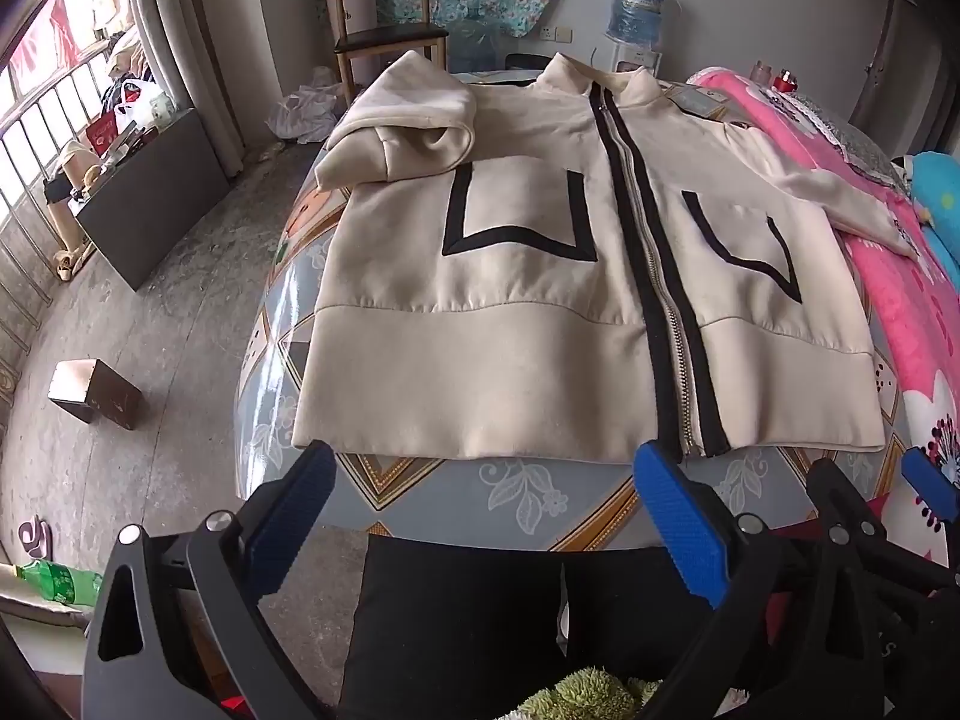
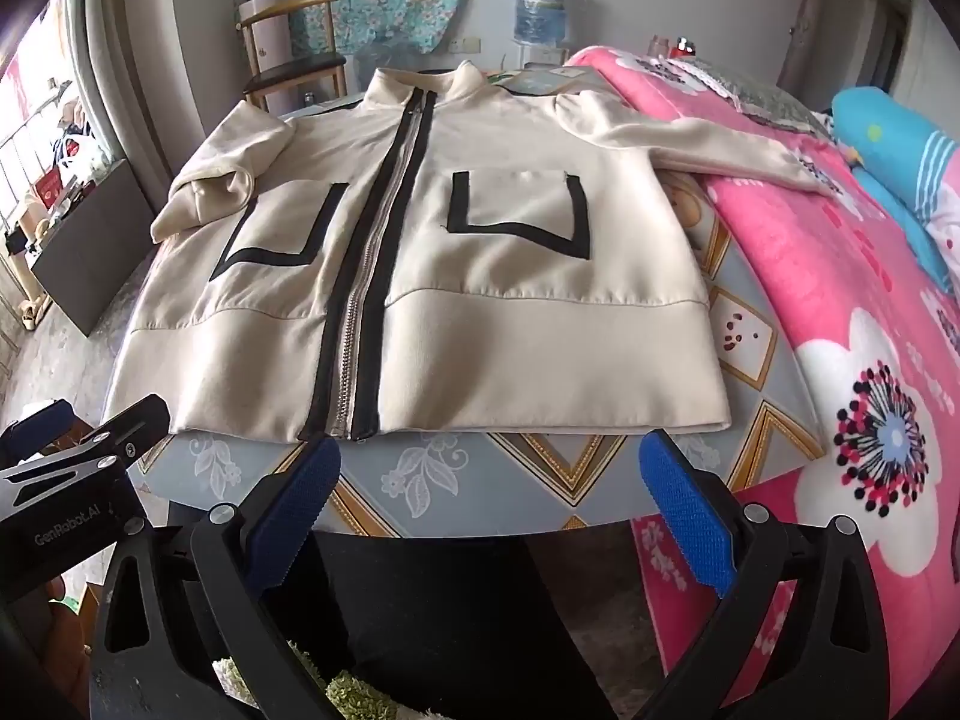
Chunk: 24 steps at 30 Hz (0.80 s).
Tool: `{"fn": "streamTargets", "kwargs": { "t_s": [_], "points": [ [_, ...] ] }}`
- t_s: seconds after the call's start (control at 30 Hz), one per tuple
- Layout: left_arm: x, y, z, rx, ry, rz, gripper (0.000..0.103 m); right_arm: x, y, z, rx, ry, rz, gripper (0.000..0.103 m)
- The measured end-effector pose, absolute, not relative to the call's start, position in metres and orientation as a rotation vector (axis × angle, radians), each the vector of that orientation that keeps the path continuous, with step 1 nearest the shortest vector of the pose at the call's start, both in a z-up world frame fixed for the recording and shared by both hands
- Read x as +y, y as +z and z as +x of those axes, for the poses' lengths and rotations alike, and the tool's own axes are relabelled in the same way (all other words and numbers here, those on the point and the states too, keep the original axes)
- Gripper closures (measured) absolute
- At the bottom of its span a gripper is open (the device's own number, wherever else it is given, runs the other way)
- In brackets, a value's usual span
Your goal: Fold large clothes
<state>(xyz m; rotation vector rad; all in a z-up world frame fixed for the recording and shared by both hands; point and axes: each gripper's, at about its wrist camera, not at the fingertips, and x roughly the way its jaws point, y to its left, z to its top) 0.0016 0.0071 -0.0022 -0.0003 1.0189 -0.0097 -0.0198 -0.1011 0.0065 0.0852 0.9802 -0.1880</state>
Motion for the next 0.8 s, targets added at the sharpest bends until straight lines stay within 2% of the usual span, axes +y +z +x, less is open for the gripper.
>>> {"fn": "streamTargets", "kwargs": {
  "t_s": [0.8],
  "points": [
    [0.0095,0.0016,0.0029,1.015,-0.006,-0.022,0.005,-0.1004,0.0096,-0.018,0.98,-0.177,0.07,0.006]
  ]
}}
